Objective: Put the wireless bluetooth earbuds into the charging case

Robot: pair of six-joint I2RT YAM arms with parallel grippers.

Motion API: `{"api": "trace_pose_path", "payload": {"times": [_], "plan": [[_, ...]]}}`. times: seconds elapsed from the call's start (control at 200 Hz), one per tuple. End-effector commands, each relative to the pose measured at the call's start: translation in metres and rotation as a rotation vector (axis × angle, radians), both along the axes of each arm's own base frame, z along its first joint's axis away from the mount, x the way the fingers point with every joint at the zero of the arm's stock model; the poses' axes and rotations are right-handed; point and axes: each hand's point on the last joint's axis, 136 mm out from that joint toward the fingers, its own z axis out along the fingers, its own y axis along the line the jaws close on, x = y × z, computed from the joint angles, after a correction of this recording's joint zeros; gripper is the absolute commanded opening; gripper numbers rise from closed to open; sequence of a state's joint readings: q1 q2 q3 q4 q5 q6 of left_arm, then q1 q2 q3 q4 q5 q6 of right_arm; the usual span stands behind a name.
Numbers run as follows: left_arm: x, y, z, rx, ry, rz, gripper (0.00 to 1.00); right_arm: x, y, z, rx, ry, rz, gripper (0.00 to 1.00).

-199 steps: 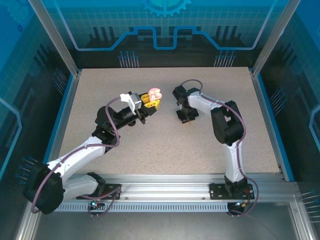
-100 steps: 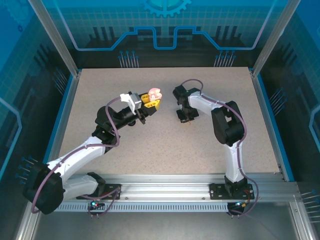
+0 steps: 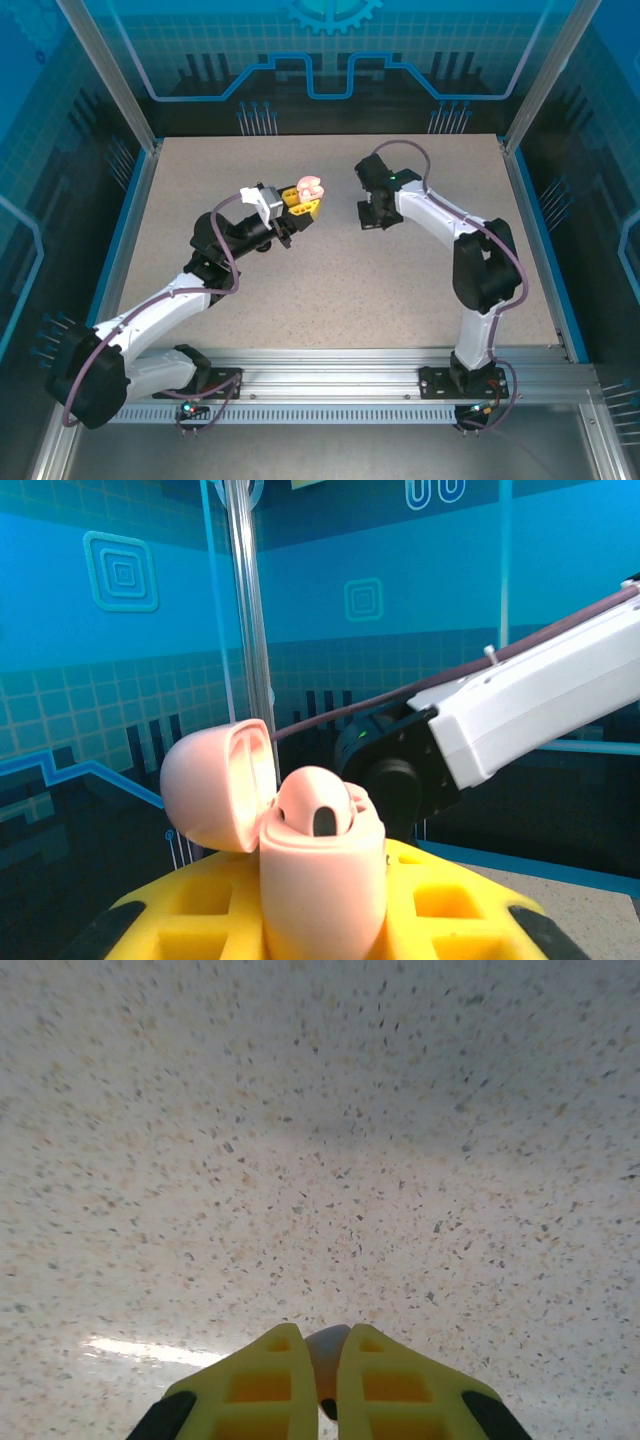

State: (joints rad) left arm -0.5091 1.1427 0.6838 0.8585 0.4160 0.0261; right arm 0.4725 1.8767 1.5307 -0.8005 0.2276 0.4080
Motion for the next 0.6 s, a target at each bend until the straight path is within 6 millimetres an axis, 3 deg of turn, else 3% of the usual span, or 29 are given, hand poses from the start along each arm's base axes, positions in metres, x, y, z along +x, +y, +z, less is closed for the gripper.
{"api": "trace_pose_path", "payload": {"times": [0.0,0.335,0.595], "plan": [[-0.007,0.002,0.015,-0.025,-0.043,0.001,0.0,-0.003,0.008,0.033,0.077,-0.067,-0.023,0.06],[-0.01,0.003,0.015,-0.025,-0.045,-0.003,0.0,-0.012,0.023,0.146,0.307,-0.275,-0.015,0.07],[-0.009,0.003,0.011,-0.018,-0.04,0.0,0.0,-0.031,0.03,0.212,0.429,-0.408,0.017,0.09]]}}
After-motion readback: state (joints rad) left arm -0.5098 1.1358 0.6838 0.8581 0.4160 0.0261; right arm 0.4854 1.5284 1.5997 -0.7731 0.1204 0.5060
